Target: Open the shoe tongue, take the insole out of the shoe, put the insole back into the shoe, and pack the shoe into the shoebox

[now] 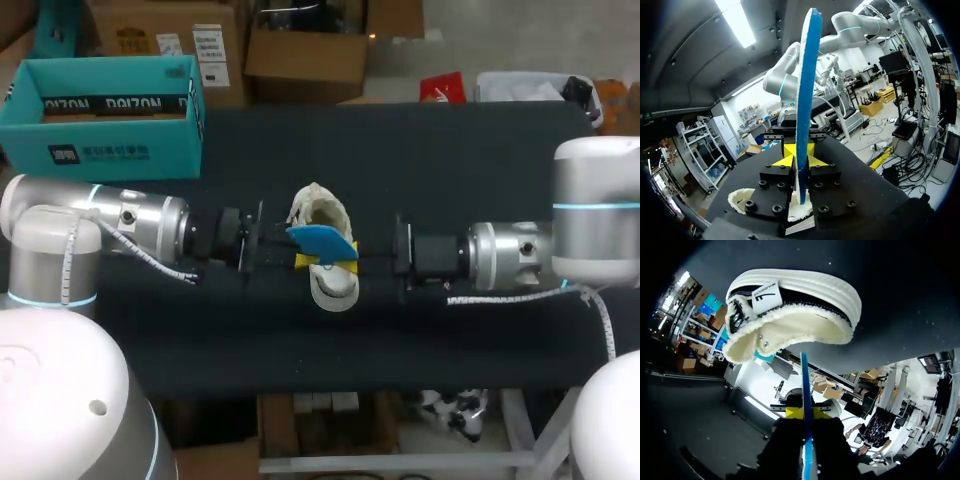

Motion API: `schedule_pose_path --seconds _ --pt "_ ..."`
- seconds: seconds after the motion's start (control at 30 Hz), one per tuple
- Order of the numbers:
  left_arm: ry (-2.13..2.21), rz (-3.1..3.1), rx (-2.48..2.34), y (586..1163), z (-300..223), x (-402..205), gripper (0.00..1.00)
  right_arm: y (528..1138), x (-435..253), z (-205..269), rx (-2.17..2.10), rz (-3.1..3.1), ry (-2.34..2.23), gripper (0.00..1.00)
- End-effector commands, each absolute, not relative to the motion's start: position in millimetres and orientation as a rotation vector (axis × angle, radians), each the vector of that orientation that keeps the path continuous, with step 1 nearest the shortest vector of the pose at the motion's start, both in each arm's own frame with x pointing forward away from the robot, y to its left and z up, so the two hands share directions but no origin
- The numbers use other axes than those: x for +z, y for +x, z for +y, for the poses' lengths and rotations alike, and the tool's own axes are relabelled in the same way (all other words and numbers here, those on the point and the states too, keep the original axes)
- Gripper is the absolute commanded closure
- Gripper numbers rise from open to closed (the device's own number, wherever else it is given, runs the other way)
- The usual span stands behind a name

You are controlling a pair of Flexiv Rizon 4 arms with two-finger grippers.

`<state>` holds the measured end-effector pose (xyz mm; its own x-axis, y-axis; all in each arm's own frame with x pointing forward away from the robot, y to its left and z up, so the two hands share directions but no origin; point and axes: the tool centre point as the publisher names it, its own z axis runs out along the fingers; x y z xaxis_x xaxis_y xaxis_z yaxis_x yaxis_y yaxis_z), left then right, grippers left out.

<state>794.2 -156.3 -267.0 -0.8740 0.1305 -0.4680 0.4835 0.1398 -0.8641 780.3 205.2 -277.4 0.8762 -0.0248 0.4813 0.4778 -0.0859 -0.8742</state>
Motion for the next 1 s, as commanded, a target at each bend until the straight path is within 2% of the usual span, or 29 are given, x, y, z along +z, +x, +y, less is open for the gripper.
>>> schedule_pose_path --seconds 0.03,0.13,0.17,0.2,0.23,0.57,0.67,0.73,0.83,0.93,1.0 --pt "0.623 2.163 -1.776 794.9 -160.3 -266.9 1.00 779.7 -278.3 201.5 -0.436 -0.355 -1.611 1.00" --pt "0.667 2.179 -1.753 794.3 -161.2 -268.7 1.00 780.2 -278.7 199.8 -0.437 -0.354 -1.610 1.00" --pt "0.688 2.186 -1.740 793.9 -161.7 -269.6 1.00 780.5 -278.8 199.4 -0.438 -0.355 -1.609 0.68" --pt "0.708 2.192 -1.725 793.5 -162.3 -270.6 1.00 780.9 -278.7 198.7 -0.442 -0.354 -1.615 0.41" --pt "0.725 2.197 -1.714 793.5 -162.8 -271.5 1.00 781.1 -278.4 197.9 -0.444 -0.353 -1.619 0.00" --pt "0.969 2.189 -1.597 802.6 -160.2 -275.7 1.00 777.8 -279.3 187.9 -0.500 -0.350 -1.715 0.00" --pt "1.016 2.192 -1.582 806.9 -158.7 -278.6 1.00 781.9 -284.4 187.0 -0.514 -0.350 -1.737 0.06" --pt "1.028 2.188 -1.577 810.1 -158.3 -281.4 1.00 785.3 -287.2 187.1 -0.518 -0.346 -1.739 0.06" --pt "1.036 2.190 -1.575 815.5 -158.3 -287.1 1.00 790.3 -290.9 187.0 -0.525 -0.337 -1.742 0.16" --pt "1.043 2.197 -1.563 821.1 -158.8 -293.6 1.00 797.8 -293.2 187.0 -0.536 -0.332 -1.741 0.33" --pt "1.045 2.202 -1.558 824.0 -159.6 -298.2 1.00 803.4 -294.8 187.4 -0.542 -0.330 -1.739 0.37"
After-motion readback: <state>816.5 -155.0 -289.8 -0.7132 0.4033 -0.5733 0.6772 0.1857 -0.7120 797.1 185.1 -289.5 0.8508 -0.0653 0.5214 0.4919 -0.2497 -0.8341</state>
